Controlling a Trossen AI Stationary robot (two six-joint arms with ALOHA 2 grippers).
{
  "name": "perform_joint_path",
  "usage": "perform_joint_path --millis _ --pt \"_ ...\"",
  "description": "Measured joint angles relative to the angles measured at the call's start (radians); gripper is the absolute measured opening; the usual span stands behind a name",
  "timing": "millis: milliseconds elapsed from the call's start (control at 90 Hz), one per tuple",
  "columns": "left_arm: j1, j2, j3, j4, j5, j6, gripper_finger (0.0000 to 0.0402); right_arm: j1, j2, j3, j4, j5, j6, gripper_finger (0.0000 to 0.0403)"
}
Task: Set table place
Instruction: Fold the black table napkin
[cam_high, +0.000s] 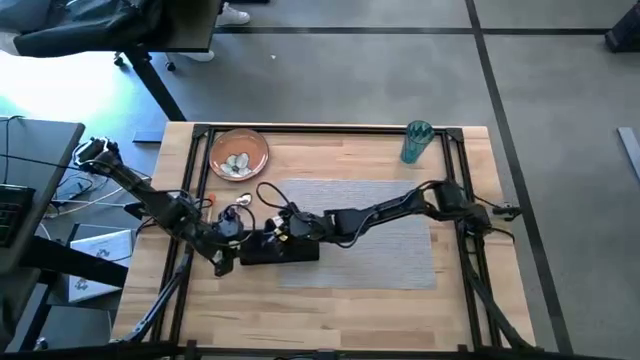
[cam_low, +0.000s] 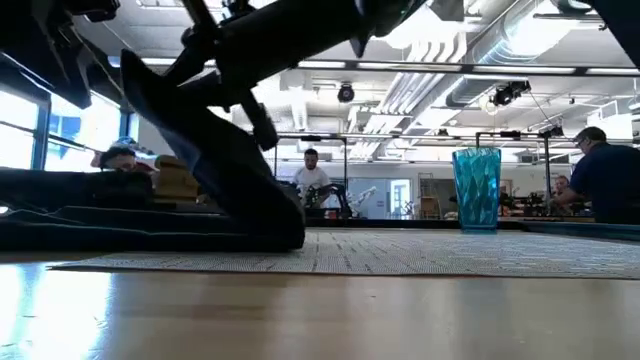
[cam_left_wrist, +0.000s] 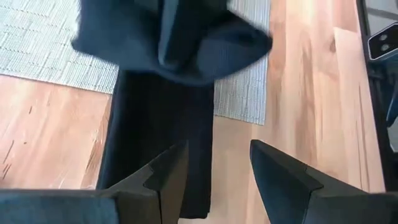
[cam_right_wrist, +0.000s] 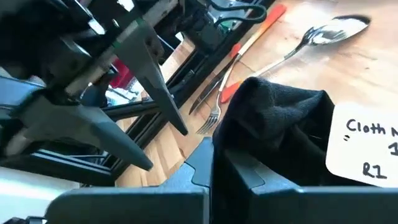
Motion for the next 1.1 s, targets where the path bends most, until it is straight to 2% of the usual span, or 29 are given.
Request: perform_joint_path --millis 378,644,756,989,1100 --pt "0.0 0.001 0.0 0.0 0.001 -0.006 0.0156 -0.009 0.13 0.119 0.0 -0.014 0.027 0.0" --pt "0.0 0.001 0.0 -0.003 0.003 -0.007 0.0156 -0.017 0.14 0.128 0.004 0.0 0.02 0.0006" --pt "0.0 0.001 0.0 -0.003 0.003 -0.007 0.0156 -0.017 0.14 0.128 0.017 -0.007 0.018 0.0036" --pt "0.0 0.001 0.001 -0.002 0.004 -0.007 0.0156 -0.01 0.14 0.128 0.082 0.004 -0.084 0.015" --pt "0.0 0.001 0.002 0.001 0.014 -0.016 0.0156 -0.019 0.135 0.128 0.069 -0.04 -0.156 0.0192"
